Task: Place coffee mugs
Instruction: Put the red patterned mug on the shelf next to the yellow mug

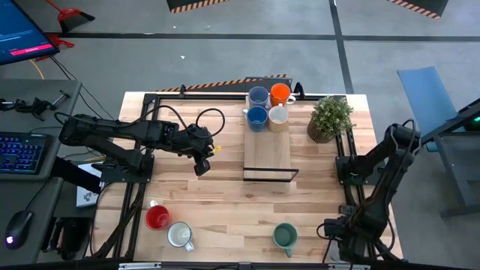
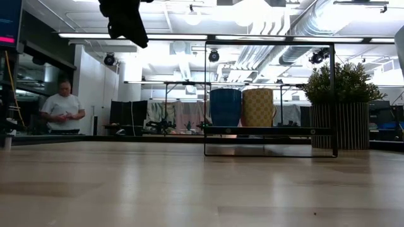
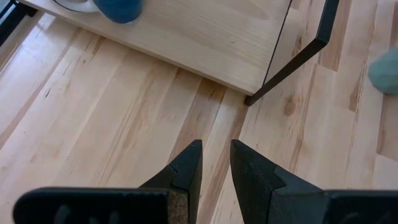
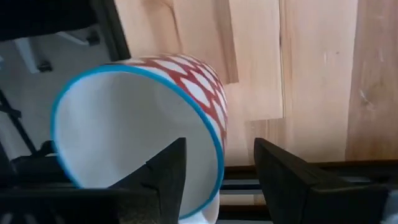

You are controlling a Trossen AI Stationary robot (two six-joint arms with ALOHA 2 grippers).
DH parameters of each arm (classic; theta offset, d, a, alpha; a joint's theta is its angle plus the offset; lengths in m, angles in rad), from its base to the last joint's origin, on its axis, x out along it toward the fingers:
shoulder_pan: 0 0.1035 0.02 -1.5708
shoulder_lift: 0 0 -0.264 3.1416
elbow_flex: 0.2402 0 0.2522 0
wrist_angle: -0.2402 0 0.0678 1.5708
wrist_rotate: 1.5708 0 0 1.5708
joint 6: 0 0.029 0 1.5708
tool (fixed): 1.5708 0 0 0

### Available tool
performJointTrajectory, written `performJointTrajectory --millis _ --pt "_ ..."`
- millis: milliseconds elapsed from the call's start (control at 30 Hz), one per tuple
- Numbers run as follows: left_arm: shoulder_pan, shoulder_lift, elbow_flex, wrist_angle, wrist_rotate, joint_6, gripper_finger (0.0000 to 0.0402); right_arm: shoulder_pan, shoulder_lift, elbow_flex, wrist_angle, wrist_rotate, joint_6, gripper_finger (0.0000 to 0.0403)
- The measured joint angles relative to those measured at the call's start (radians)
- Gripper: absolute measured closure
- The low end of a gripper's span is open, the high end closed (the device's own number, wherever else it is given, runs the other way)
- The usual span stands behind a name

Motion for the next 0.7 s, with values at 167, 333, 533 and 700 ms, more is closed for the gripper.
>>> performJointTrajectory --millis 167,333,533,700 --pt "0.0 0.0 0.0 0.0 0.0 0.0 0.0328 -0.002 0.052 0.0 0.0 0.013 -0.001 0.0233" --pt "0.0 0.0 0.0 0.0 0.0 0.0 0.0328 -0.007 0.08 0.0 0.002 0.013 -0.001 0.0238" --pt "0.0 0.0 0.0 0.0 0.0 -0.001 0.0328 -0.024 0.082 0.0 0.007 0.012 0.021 0.0296" --pt "0.0 0.0 0.0 0.0 0.0 -0.001 0.0328 -0.035 0.082 0.0 0.001 0.022 0.097 0.0388"
